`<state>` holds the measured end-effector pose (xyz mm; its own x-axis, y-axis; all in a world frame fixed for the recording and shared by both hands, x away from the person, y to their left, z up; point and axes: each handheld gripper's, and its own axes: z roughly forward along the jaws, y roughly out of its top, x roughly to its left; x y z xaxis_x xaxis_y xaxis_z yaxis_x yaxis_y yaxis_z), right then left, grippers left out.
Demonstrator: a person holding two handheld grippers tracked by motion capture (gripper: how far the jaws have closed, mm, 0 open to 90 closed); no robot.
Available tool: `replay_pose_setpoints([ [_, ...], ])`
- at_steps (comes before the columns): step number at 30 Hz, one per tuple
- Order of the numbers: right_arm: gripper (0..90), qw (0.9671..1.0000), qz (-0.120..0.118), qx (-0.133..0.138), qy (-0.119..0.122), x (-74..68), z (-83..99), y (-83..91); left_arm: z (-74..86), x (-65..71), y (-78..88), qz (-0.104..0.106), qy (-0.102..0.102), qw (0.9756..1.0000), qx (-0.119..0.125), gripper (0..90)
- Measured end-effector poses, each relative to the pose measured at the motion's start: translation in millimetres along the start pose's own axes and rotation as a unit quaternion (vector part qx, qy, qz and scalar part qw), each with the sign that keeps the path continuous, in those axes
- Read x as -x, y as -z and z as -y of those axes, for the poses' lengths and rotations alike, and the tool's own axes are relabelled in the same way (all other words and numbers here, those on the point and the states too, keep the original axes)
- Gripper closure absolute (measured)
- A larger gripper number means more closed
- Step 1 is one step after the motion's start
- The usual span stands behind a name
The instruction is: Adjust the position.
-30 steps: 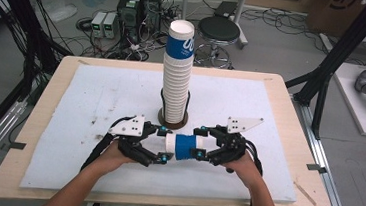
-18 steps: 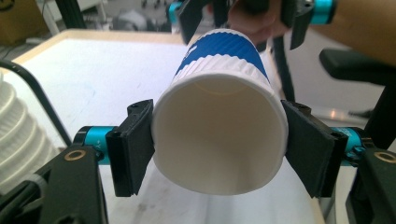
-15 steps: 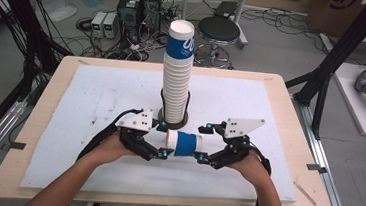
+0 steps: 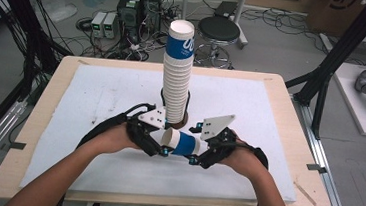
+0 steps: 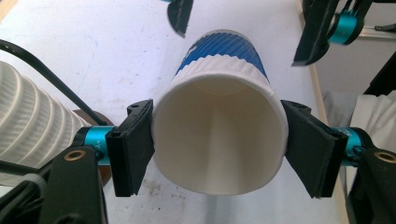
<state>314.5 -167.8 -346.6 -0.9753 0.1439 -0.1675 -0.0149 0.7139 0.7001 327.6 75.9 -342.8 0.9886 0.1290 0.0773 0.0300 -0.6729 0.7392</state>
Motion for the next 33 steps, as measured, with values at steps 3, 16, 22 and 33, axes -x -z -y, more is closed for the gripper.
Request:
replay_pose_setpoints([
  [3, 20.2, 0.9995, 0.002, -0.028, 0.011, 1.0, -7.2, -6.4, -2.3, 0.5, -1.0, 0.001, 0.0, 1.0, -0.008, 29.2],
  [16, 22.7, 0.9928, -0.005, -0.11, 0.047, -3.4, -24.0, -35.3, -6.5, 1.9, -9.0, 0.009, 0.001, 0.9992, -0.038, 29.2],
  [22, 28.8, 0.9909, -0.007, -0.123, 0.054, -3.4, -25.0, -39.7, -9.6, 2.9, -10.4, 0.003, 0.0, 0.999, -0.044, 29.1],
  [33, 28.6, 0.9949, -0.002, -0.097, 0.029, -1.4, -16.8, -31.6, -3.3, 0.8, -6.2, -0.002, 0.025, 0.9993, 0.028, 20.7],
])
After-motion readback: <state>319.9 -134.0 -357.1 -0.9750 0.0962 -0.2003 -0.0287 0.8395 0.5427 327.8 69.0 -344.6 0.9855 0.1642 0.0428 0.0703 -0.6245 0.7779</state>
